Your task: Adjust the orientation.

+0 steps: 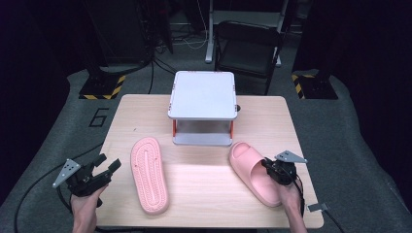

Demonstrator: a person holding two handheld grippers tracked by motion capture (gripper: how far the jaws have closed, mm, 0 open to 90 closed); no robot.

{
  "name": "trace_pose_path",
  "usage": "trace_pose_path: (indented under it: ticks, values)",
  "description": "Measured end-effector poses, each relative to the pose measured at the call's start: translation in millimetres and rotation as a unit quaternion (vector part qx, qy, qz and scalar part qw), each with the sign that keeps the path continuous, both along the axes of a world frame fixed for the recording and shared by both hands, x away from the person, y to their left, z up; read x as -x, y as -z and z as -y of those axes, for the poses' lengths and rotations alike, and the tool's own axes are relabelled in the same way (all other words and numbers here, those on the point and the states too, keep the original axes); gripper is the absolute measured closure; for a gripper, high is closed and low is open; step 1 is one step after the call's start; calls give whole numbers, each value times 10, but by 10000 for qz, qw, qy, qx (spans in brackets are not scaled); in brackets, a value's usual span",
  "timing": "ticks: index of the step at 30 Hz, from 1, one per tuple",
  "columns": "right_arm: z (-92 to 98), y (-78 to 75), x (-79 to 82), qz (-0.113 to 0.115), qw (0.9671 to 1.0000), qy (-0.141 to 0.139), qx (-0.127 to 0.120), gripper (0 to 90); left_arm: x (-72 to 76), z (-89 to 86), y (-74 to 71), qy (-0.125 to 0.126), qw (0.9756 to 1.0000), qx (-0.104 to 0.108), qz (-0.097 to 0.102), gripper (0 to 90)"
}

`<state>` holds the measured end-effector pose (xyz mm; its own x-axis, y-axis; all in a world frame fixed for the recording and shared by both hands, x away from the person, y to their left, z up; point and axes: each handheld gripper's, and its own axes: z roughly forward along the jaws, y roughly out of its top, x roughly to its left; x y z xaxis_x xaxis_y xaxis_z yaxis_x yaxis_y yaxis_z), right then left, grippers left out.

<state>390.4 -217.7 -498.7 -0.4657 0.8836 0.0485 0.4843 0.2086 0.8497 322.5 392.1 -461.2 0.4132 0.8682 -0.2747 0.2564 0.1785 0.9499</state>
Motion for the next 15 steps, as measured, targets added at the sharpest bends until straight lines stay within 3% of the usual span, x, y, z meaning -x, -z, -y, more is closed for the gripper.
trace_pose_path:
  ticks: [4, 5, 7, 8, 12, 15]
  values:
    - [3, 1, 23, 12, 10000, -22, -13, 824, 11, -4, -5, 16, 10000, -23, -21, 249]
    - [17, 3, 31, 35, 9999, 46, -114, 679, 10, -8, -5, 5, 10000, -27, 5, 250]
    - [63, -12, 44, -14, 9989, 182, -438, 537, 20, -17, -6, 9, 10000, -22, -32, 250]
    - [87, -23, 45, -7, 9981, 248, -558, 498, 20, -21, -5, -7, 10000, -27, -12, 250]
    - [138, -72, 107, -31, 9977, 314, -605, 343, 30, -30, -16, -12, 10000, -8, 12, 250]
    - [159, -103, 148, 91, 9973, 245, -684, 311, 34, -35, -18, -20, 10000, -4, 18, 250]
